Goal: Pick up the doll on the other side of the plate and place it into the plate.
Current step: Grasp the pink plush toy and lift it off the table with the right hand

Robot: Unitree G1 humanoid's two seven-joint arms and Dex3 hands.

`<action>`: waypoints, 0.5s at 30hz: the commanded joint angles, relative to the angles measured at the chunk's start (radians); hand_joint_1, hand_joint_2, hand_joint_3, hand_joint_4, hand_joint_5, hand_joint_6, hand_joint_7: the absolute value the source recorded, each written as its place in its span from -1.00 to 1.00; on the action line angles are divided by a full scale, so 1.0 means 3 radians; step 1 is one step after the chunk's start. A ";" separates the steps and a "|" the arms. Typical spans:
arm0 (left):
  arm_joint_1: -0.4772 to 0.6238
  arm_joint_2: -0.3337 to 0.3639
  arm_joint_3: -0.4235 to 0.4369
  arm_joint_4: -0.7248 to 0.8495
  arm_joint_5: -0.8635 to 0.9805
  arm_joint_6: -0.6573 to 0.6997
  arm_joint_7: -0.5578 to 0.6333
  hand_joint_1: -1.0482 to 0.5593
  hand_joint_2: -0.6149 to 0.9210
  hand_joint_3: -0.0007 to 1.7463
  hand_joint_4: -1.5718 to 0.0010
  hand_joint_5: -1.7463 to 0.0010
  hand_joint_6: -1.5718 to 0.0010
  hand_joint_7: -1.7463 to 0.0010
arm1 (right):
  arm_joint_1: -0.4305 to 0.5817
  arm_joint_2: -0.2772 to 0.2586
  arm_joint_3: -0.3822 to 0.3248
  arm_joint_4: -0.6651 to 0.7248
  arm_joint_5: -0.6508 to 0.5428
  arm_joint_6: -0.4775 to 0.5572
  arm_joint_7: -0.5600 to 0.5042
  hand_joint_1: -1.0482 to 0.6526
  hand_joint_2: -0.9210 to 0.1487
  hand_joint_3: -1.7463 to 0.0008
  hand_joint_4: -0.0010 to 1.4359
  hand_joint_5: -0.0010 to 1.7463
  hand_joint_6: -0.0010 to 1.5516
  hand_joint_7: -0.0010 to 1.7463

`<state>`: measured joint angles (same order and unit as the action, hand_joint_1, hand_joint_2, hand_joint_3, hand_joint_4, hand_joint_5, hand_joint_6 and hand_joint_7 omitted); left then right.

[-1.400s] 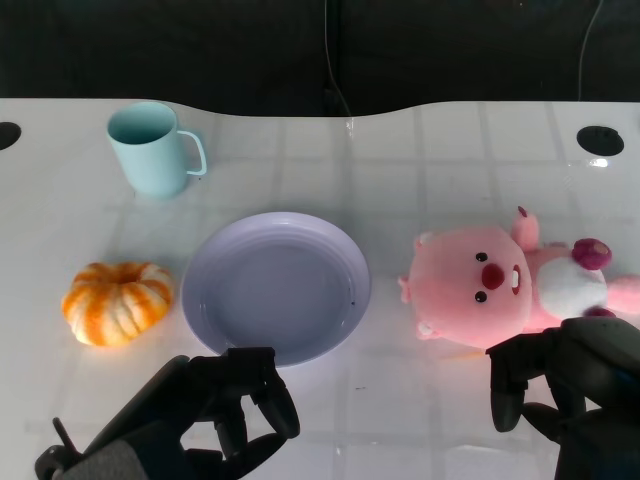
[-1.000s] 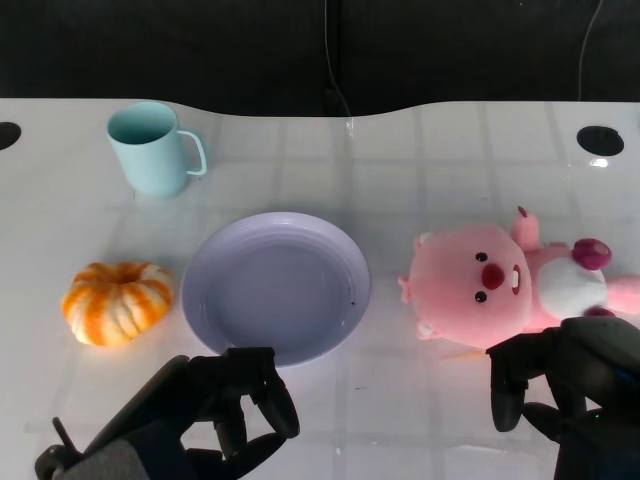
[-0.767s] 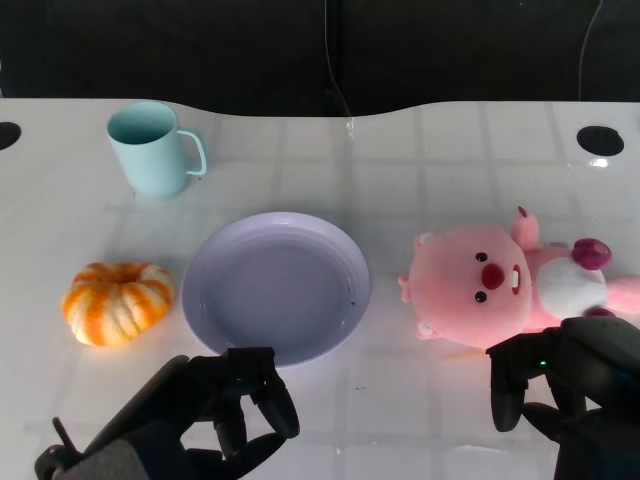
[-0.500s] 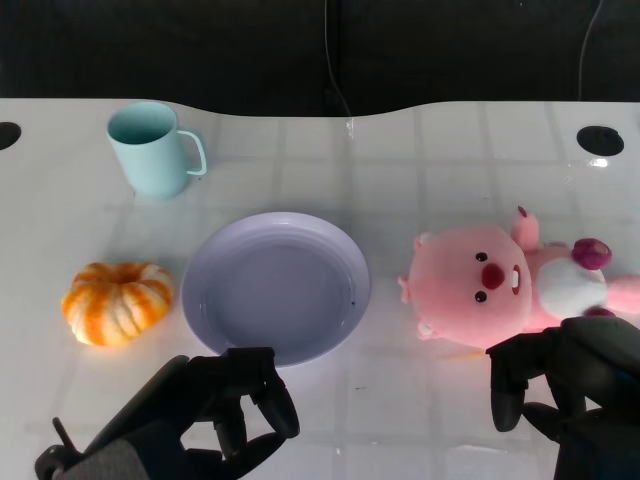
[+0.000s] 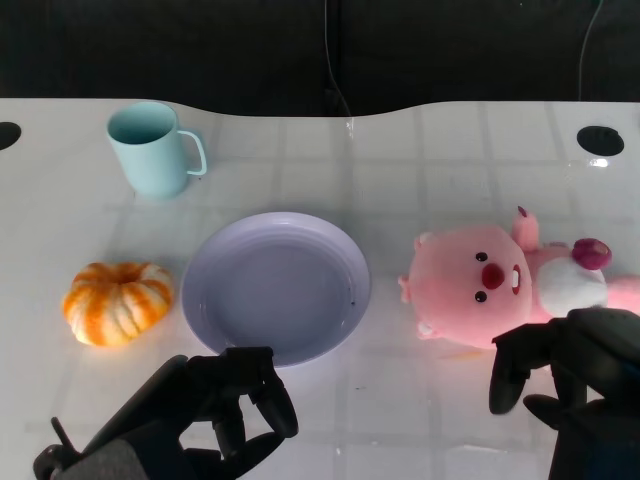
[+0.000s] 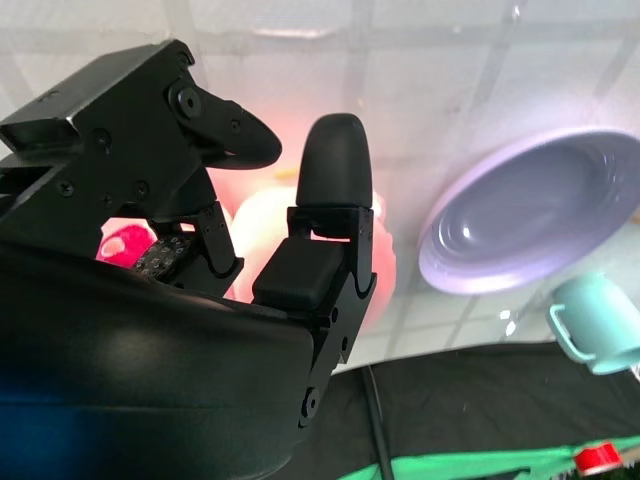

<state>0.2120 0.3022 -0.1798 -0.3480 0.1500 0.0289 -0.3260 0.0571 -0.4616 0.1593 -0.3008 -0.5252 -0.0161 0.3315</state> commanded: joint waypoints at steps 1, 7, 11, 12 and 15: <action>-0.0013 0.0069 0.0029 0.0004 0.0004 0.0001 -0.0036 0.09 0.70 -0.12 0.15 -1.00 0.18 -0.59 | 0.0035 -0.0017 -0.0101 -0.0105 -0.0035 -0.0008 -0.0116 0.21 -0.43 0.41 0.21 0.44 0.35 -0.48; -0.0005 0.0072 0.0026 0.0008 0.0012 -0.0005 -0.0021 0.09 0.71 -0.13 0.16 -1.00 0.18 -0.59 | 0.0069 0.0025 -0.0229 -0.0319 -0.0106 0.0106 -0.0225 0.06 -0.78 0.86 0.33 0.06 0.32 -0.90; -0.0003 0.0063 0.0030 0.0017 -0.0015 -0.0013 -0.0026 0.10 0.71 -0.13 0.14 -1.00 0.18 -0.59 | 0.0080 -0.0012 -0.0305 -0.0469 -0.0211 0.0159 -0.0246 -0.08 -0.86 0.94 0.34 -0.12 0.15 -0.99; -0.0003 0.0061 0.0031 0.0018 -0.0023 -0.0016 -0.0028 0.10 0.71 -0.13 0.14 -1.00 0.18 -0.59 | 0.0082 -0.0022 -0.0321 -0.0504 -0.0248 0.0183 -0.0238 -0.10 -0.88 0.96 0.36 -0.18 0.11 -0.99; 0.0000 0.0063 0.0023 0.0010 -0.0013 -0.0013 -0.0025 0.10 0.71 -0.13 0.15 -1.00 0.18 -0.59 | 0.0077 -0.0057 -0.0371 -0.0605 -0.0379 0.0273 -0.0201 -0.16 -0.91 0.99 0.35 -0.30 -0.02 -1.00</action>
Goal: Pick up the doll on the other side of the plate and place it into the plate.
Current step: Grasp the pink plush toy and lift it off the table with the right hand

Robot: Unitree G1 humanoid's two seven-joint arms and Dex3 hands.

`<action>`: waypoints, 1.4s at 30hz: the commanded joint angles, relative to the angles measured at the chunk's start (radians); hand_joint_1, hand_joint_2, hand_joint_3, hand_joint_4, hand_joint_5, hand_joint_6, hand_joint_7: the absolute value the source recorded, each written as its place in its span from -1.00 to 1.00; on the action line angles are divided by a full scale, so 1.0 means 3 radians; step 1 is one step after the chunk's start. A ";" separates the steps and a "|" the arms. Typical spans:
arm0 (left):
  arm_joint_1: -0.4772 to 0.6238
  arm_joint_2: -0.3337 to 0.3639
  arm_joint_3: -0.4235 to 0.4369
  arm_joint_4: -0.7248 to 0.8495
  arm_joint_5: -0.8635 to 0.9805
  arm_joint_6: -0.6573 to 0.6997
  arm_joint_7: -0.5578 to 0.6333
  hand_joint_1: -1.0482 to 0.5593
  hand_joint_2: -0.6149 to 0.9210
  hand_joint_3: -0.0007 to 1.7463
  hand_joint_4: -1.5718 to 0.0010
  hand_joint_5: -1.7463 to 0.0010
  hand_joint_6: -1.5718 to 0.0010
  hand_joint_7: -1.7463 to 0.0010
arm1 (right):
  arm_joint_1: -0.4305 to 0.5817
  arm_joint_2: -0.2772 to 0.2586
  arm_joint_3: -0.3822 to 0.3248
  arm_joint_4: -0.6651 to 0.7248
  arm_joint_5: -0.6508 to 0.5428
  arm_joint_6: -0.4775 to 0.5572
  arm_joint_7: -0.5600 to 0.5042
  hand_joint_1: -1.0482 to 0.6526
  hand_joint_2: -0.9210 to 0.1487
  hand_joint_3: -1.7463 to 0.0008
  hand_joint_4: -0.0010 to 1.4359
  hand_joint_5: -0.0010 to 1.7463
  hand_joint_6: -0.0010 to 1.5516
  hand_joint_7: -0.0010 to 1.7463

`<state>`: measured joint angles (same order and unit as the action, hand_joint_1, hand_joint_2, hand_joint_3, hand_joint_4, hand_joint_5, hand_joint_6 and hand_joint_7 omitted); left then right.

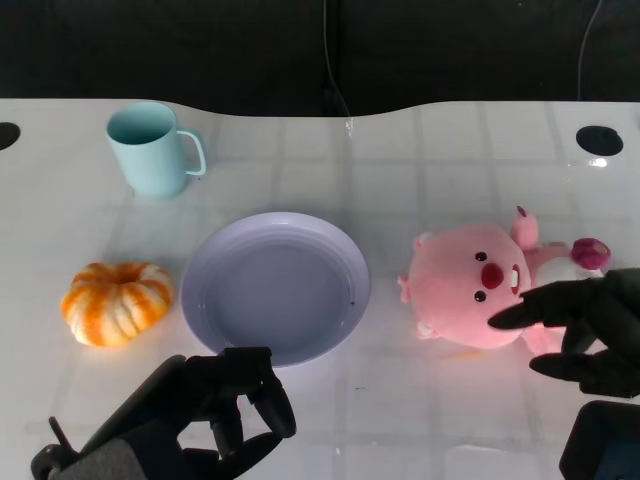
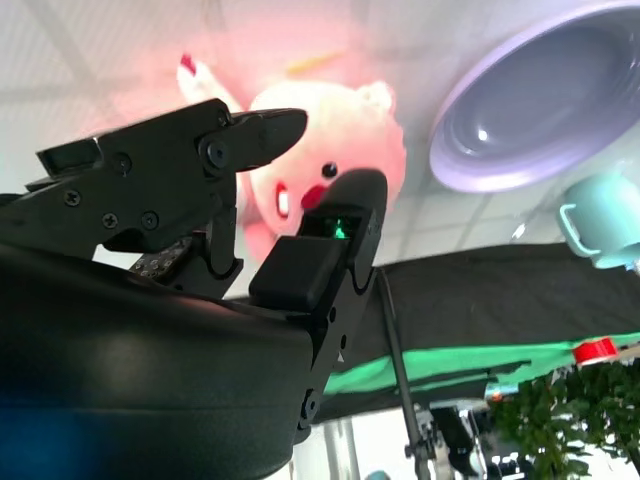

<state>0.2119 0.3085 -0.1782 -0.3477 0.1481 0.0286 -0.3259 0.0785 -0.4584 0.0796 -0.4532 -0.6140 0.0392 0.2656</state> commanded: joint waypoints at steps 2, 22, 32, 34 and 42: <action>0.0002 0.0038 0.0012 0.0000 -0.0005 -0.0004 -0.0023 0.10 0.71 -0.13 0.15 -1.00 0.18 -0.59 | -0.0017 -0.0105 -0.0136 -0.0196 -0.0216 0.0250 0.0132 -0.25 -0.96 0.99 0.29 -0.43 -0.14 -1.00; 0.0014 0.0033 -0.0019 0.0006 0.0059 -0.0066 0.0016 0.07 0.69 -0.12 0.15 -1.00 0.17 -0.59 | -0.0578 -0.0371 0.0123 0.0110 -0.0953 0.0805 0.0980 -0.67 -1.00 0.94 -0.08 -0.90 -0.65 -1.00; 0.0023 0.0028 -0.0030 -0.0039 0.0068 0.0004 0.0010 0.06 0.70 -0.11 0.16 -1.00 0.17 -0.59 | -0.0913 -0.0372 0.0381 0.0618 -0.1123 0.0765 0.0994 -0.57 -0.80 1.00 -0.18 -0.95 -0.68 -0.99; 0.0026 0.0025 -0.0032 -0.0045 0.0069 0.0014 0.0010 0.06 0.70 -0.11 0.16 -1.00 0.17 -0.59 | -0.0973 -0.0352 0.0438 0.0713 -0.1169 0.0767 0.0968 -0.56 -0.78 1.00 -0.18 -0.95 -0.67 -0.99; 0.0028 0.0012 -0.0041 -0.0070 0.0070 0.0064 0.0011 0.04 0.70 -0.12 0.15 -1.00 0.18 -0.60 | -0.1175 -0.0229 0.0622 0.1100 -0.1207 0.0783 0.0813 -0.50 -0.70 1.00 -0.26 -0.99 -0.64 -0.99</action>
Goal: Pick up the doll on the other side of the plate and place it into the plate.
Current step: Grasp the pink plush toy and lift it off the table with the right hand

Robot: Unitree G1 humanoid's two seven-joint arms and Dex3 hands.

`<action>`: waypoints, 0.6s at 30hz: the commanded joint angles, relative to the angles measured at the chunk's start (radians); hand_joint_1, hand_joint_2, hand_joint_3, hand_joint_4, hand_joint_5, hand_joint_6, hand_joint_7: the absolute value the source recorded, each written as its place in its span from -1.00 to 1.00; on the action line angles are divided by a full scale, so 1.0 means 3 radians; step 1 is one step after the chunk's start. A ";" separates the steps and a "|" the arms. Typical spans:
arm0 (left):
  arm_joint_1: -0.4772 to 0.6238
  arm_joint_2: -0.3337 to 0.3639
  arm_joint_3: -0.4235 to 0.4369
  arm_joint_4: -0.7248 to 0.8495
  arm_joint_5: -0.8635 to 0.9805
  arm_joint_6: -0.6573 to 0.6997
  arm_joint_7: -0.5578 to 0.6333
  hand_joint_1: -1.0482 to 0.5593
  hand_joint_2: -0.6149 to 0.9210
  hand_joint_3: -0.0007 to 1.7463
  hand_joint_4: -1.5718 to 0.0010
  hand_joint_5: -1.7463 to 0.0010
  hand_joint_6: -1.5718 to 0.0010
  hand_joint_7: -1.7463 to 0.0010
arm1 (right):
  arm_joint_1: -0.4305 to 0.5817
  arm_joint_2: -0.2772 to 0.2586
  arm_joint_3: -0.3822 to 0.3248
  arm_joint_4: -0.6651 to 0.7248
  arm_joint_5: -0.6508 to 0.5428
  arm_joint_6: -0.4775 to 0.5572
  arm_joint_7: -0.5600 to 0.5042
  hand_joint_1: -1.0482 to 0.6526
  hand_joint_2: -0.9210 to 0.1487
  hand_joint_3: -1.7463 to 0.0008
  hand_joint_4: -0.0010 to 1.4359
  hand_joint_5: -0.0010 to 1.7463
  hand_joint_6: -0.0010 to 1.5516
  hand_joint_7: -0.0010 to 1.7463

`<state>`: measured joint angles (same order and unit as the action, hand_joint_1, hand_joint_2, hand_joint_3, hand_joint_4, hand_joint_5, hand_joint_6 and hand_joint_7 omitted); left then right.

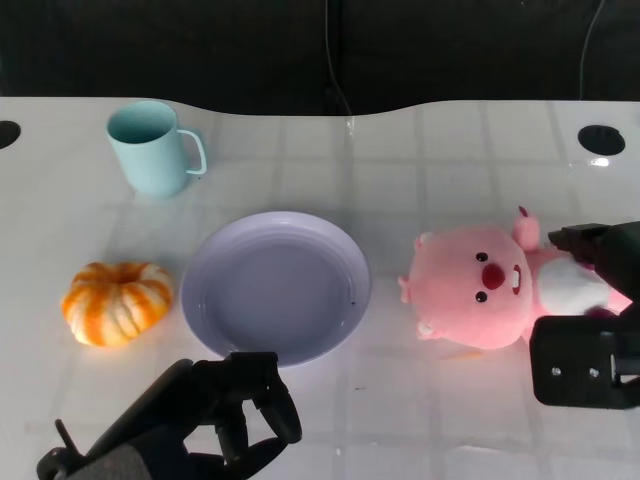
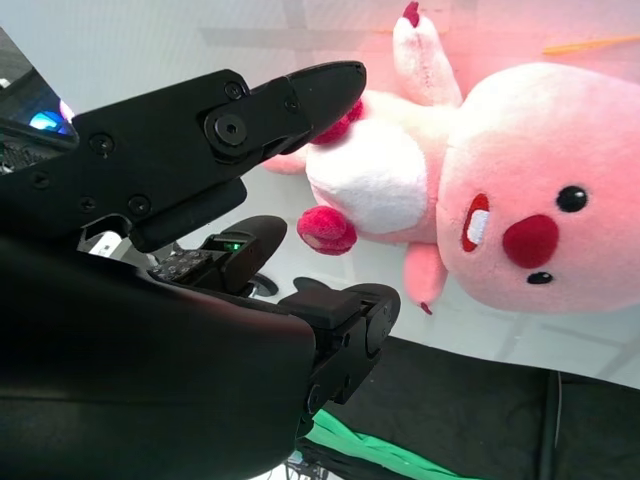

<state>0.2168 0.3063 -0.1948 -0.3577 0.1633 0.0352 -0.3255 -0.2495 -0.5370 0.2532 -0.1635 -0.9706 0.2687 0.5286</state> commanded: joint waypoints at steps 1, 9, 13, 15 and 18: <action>0.0012 0.0016 0.0012 -0.0038 0.0019 0.0043 0.0011 0.05 0.70 -0.12 0.15 -1.00 0.18 -0.60 | -0.0102 0.0044 0.0065 0.0178 -0.0015 0.0015 -0.0085 -0.49 -0.70 1.00 -0.27 -0.99 -0.64 -0.99; 0.0017 0.0003 -0.0006 -0.0055 0.0059 0.0022 0.0023 0.05 0.69 -0.12 0.17 -1.00 0.18 -0.60 | -0.0393 0.0216 0.0318 0.0839 -0.0020 0.0030 -0.0301 -0.47 -0.74 0.99 -0.22 -0.98 -0.65 -1.00; 0.0026 -0.0009 -0.0009 -0.0059 0.0072 0.0012 0.0023 0.05 0.69 -0.12 0.16 -1.00 0.18 -0.59 | -0.0555 0.0314 0.0447 0.1220 -0.0006 0.0018 -0.0414 -0.45 -0.76 0.99 -0.26 -0.99 -0.66 -1.00; 0.0031 -0.0014 -0.0011 -0.0056 0.0081 0.0006 0.0028 0.05 0.69 -0.12 0.16 -1.00 0.18 -0.59 | -0.0623 0.0352 0.0518 0.1369 -0.0024 0.0026 -0.0463 -0.46 -0.77 0.99 -0.25 -0.99 -0.66 -1.00; 0.0040 -0.0020 -0.0011 -0.0054 0.0083 -0.0001 0.0031 0.05 0.69 -0.12 0.16 -1.00 0.17 -0.58 | -0.0761 0.0451 0.0631 0.1684 -0.0021 0.0045 -0.0554 -0.49 -0.79 0.99 -0.26 -0.99 -0.66 -1.00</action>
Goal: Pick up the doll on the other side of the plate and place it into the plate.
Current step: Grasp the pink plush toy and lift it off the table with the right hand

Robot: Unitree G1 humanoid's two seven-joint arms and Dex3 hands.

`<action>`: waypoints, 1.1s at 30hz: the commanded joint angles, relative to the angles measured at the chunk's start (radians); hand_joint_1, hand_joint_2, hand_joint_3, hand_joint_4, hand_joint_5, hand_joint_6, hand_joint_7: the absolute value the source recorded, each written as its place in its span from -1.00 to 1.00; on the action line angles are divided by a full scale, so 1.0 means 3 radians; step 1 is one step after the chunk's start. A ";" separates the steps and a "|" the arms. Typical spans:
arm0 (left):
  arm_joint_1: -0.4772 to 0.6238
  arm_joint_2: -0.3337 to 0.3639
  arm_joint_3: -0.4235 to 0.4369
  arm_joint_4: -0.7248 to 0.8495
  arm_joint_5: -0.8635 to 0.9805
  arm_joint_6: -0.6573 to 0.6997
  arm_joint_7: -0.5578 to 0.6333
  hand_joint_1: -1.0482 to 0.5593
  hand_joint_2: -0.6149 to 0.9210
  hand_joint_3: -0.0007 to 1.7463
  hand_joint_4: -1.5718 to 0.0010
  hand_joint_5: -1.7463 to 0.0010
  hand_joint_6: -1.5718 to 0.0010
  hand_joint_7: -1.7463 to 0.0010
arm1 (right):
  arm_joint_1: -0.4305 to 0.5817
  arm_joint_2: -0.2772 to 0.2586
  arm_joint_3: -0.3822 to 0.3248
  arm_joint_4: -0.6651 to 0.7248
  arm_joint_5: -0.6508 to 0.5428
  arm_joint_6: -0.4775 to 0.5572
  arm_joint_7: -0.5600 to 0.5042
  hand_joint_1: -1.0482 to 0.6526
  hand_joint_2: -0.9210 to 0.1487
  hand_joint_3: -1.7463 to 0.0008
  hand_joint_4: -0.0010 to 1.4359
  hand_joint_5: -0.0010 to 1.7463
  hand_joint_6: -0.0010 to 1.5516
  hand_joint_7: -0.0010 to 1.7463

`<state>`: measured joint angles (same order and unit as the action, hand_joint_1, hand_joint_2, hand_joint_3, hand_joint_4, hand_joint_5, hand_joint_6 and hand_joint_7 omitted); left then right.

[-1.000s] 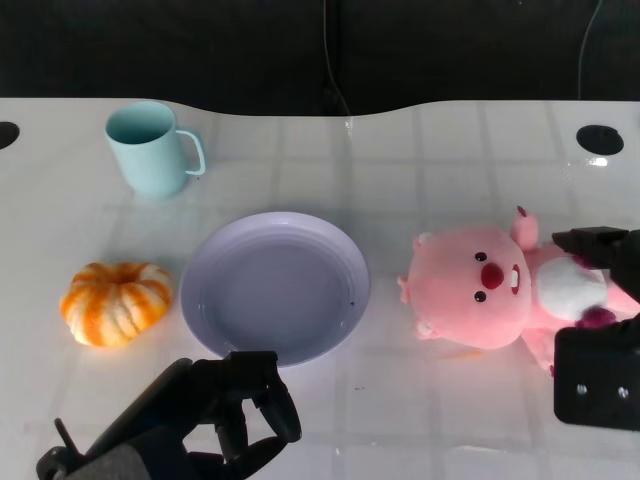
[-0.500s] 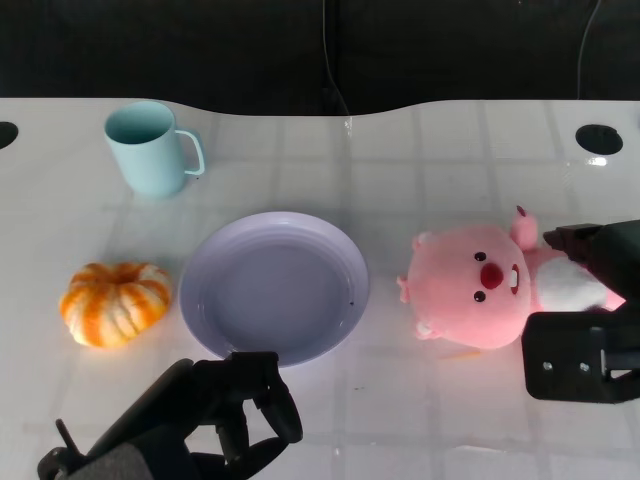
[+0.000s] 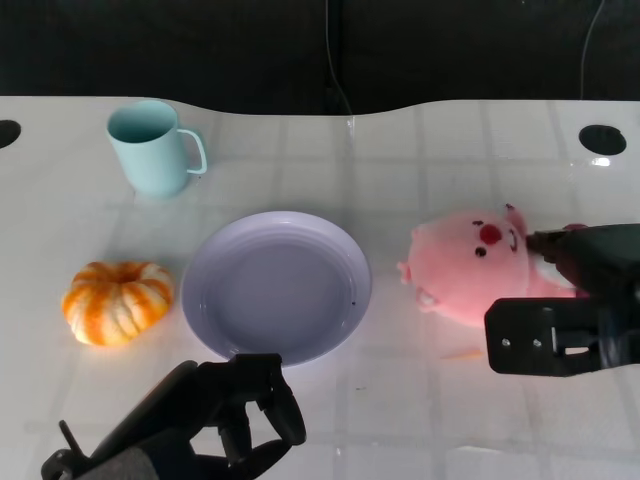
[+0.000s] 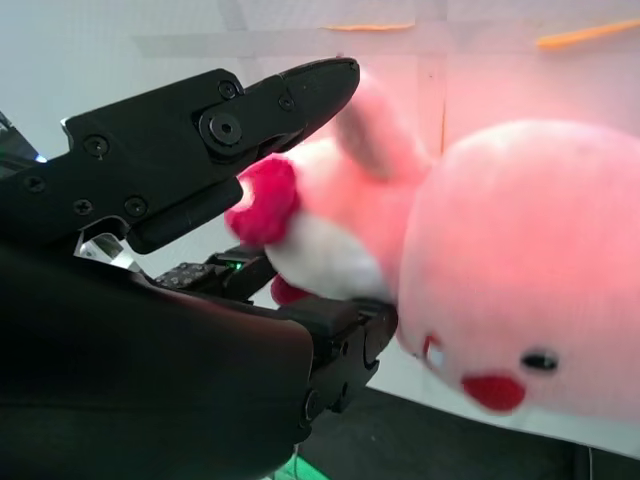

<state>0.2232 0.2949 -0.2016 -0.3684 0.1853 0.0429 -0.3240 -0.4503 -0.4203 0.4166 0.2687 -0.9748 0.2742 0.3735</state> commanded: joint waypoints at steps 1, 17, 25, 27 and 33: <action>0.0020 0.0019 0.0011 -0.0019 0.0011 -0.0030 0.0025 0.05 0.69 -0.12 0.16 -1.00 0.17 -0.59 | -0.0131 0.0087 0.0112 0.0323 0.0005 0.0037 -0.0050 -0.50 -0.80 0.99 -0.27 -1.00 -0.66 -1.00; 0.0041 0.0013 0.0017 -0.0077 -0.0002 0.0004 0.0007 0.01 0.69 -0.13 0.16 -1.00 0.19 -0.61 | -0.0609 0.0559 0.0172 0.1889 0.0513 -0.0320 -0.1027 -0.07 -0.94 0.99 -0.02 0.35 0.01 -0.93; 0.0020 0.0019 0.0020 -0.0062 0.0009 0.0006 0.0006 0.01 0.69 -0.14 0.16 -1.00 0.19 -0.60 | -0.0742 0.0564 0.0399 0.2219 0.0446 -0.0445 -0.1396 -0.15 -1.00 0.72 0.01 0.21 0.35 -0.96; 0.0018 0.0022 0.0024 -0.0056 0.0009 -0.0002 0.0006 0.02 0.69 -0.14 0.16 -1.00 0.18 -0.60 | -0.0752 0.0544 0.0401 0.2192 0.0467 -0.0442 -0.1438 -0.15 -1.00 0.74 0.01 0.39 0.39 -0.95; 0.0014 0.0036 0.0042 -0.0022 -0.0010 -0.0037 -0.0003 0.01 0.70 -0.14 0.17 -1.00 0.18 -0.59 | -0.0746 0.0483 0.0304 0.2027 0.0578 -0.0406 -0.1548 -0.13 -1.00 0.71 0.04 0.57 0.48 -0.92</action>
<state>0.2303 0.2912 -0.1991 -0.3790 0.1858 0.0439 -0.3240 -0.7054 -0.2698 0.5159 0.8821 -0.8170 0.1571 -0.0923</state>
